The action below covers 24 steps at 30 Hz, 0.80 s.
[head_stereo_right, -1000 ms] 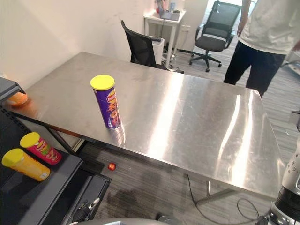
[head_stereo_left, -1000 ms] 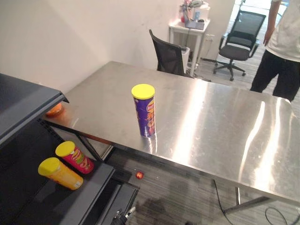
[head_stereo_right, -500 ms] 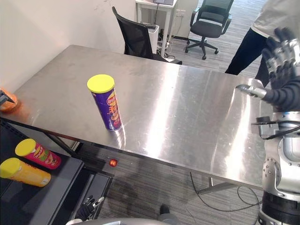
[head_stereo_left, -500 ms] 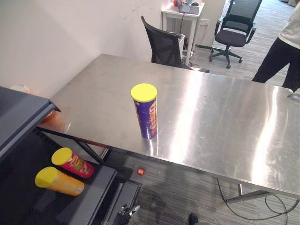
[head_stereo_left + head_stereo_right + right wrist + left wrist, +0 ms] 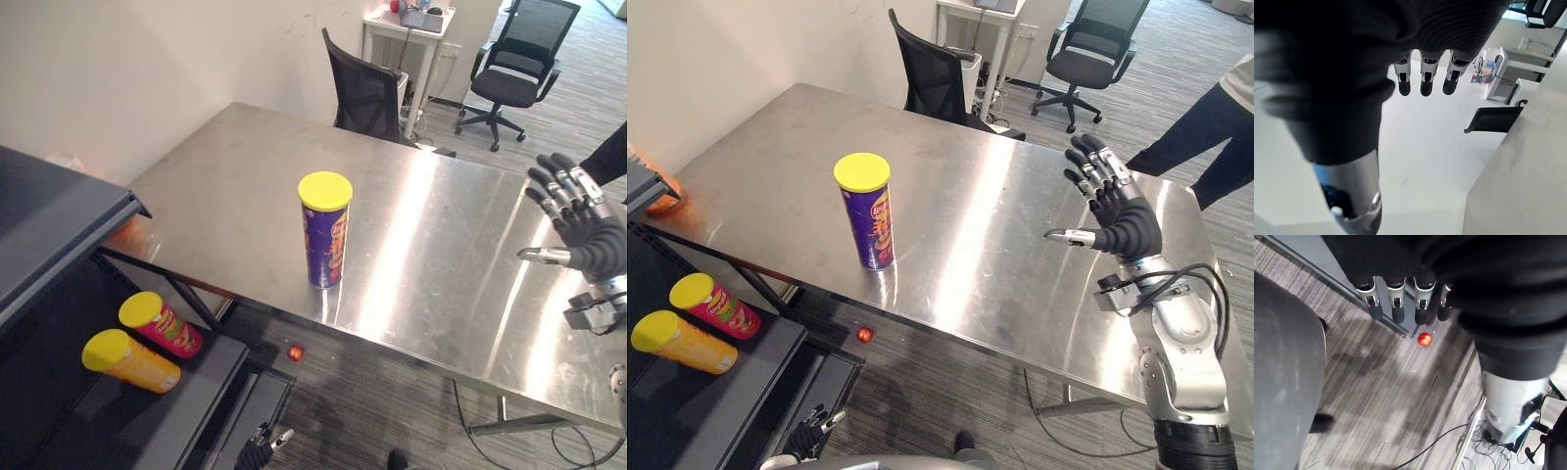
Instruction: Put the gum and the chips on the shelf.
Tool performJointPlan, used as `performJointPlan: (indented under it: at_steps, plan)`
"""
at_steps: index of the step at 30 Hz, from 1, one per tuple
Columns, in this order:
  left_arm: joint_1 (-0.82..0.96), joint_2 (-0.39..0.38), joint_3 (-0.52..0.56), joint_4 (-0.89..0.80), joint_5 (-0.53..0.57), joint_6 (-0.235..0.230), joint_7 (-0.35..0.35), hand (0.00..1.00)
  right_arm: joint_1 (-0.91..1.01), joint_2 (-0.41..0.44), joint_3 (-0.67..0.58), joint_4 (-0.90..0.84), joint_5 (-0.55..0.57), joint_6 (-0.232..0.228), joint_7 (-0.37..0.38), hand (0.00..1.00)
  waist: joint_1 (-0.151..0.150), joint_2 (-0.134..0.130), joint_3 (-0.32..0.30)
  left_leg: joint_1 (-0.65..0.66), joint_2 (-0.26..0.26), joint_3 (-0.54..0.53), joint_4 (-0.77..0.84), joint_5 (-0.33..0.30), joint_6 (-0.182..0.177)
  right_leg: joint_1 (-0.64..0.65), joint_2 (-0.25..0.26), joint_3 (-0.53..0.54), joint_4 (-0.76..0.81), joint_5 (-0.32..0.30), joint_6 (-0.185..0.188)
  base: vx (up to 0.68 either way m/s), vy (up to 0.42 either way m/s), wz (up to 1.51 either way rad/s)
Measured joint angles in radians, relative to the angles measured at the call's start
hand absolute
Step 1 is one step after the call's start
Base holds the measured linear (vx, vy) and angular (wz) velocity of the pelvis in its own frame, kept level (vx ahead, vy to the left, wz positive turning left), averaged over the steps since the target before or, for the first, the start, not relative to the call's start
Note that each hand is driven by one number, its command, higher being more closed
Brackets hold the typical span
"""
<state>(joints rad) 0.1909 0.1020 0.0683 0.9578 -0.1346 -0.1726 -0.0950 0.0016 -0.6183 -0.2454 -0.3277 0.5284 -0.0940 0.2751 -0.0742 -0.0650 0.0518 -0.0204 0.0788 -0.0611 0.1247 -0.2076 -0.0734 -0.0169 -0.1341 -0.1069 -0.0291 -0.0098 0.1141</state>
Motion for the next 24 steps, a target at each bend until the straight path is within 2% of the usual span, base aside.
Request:
performJointPlan:
  at_steps: [5,8,10,14,24]
  plan:
    - [-0.012,0.016,-0.030,0.007,0.000,0.000,-0.002,0.00,-0.011,0.004,0.063,0.050,-0.003,0.002,-0.004,0.00,0.003,-0.011,0.000,-0.033,0.000,-0.039,-0.019,0.030,-0.009,-0.017,0.000,-0.038,-0.003,0.000,0.000,-0.03,-0.027,0.22]
    - [-0.022,0.018,-0.035,0.018,0.000,0.001,-0.002,0.00,-0.022,0.017,0.078,0.071,-0.005,0.003,-0.007,0.00,0.009,-0.011,0.000,-0.045,-0.001,-0.062,-0.019,0.036,-0.010,-0.016,0.000,-0.056,-0.005,0.000,0.000,-0.03,-0.025,0.22]
    - [-0.032,0.019,-0.036,0.020,0.000,0.001,-0.001,0.00,-0.023,0.017,0.097,0.071,-0.007,0.003,-0.006,0.00,0.025,-0.014,0.002,-0.051,-0.001,-0.067,-0.019,0.039,-0.012,-0.018,0.001,-0.062,-0.007,0.000,0.000,-0.03,-0.013,0.14]
    - [-0.041,0.025,-0.046,0.019,0.000,0.002,-0.001,0.00,-0.044,0.029,0.109,0.077,-0.010,0.004,-0.007,0.00,0.027,-0.020,0.008,-0.083,-0.006,-0.092,-0.020,0.053,-0.015,-0.035,-0.002,-0.084,-0.008,0.001,0.001,-0.02,-0.004,0.18]
    - [-0.050,0.030,-0.063,0.007,0.000,0.002,0.001,0.00,-0.102,0.048,0.180,0.116,-0.020,0.023,-0.035,0.00,0.051,-0.024,0.018,-0.100,-0.014,-0.118,-0.018,0.057,-0.014,-0.033,-0.007,-0.111,-0.021,0.003,0.003,0.01,0.003,0.07]
